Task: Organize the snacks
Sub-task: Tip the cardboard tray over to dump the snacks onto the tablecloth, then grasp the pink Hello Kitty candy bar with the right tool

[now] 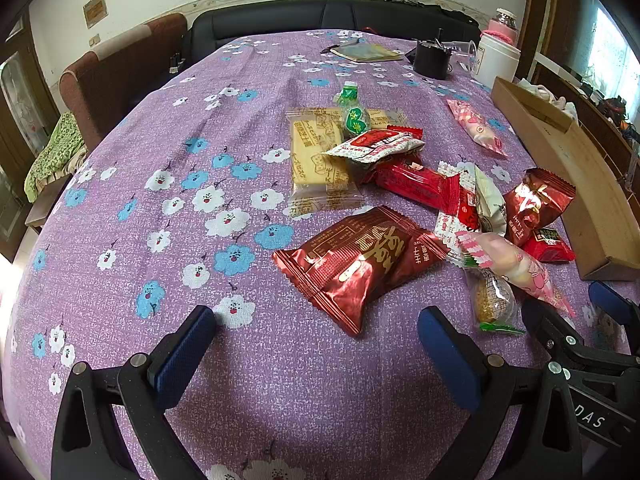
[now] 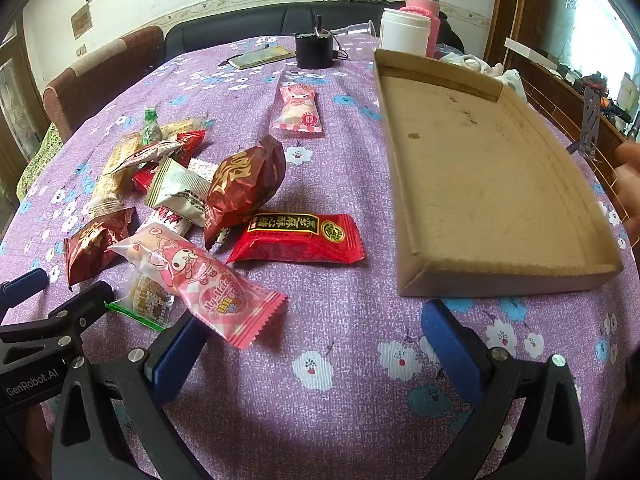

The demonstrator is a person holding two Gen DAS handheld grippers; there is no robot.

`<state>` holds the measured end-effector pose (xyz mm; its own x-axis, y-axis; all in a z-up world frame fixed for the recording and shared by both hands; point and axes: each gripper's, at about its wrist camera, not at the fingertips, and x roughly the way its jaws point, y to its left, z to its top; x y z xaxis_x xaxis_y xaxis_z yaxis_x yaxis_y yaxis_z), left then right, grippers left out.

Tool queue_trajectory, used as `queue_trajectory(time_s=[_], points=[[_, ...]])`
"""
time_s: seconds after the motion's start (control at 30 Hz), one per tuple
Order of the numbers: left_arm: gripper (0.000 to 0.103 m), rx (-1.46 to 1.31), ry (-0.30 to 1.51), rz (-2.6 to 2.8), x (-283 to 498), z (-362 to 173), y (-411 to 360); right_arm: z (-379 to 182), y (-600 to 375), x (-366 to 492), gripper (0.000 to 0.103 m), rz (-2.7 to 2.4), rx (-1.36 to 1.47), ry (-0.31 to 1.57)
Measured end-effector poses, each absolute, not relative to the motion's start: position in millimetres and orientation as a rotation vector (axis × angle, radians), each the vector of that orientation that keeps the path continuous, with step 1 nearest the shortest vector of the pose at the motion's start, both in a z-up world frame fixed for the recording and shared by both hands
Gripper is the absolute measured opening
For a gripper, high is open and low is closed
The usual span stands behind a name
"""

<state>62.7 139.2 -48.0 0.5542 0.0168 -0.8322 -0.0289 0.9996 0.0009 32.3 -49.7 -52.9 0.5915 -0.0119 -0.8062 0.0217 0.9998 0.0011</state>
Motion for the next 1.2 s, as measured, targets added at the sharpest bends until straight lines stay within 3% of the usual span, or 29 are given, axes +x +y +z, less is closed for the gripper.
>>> queue_trajectory(time_s=[0.83, 1.0, 1.2], points=[[0.103, -0.013, 0.983, 0.028, 63, -48, 139, -52, -49, 33, 0.103, -0.012, 0.008, 0.939], [0.103, -0.014, 0.983, 0.028, 63, -48, 139, -51, -41, 26, 0.103, 0.185, -0.074, 0.963], [0.103, -0.014, 0.983, 0.028, 63, -48, 139, -41, -56, 5, 0.102, 0.44, 0.044, 0.978]])
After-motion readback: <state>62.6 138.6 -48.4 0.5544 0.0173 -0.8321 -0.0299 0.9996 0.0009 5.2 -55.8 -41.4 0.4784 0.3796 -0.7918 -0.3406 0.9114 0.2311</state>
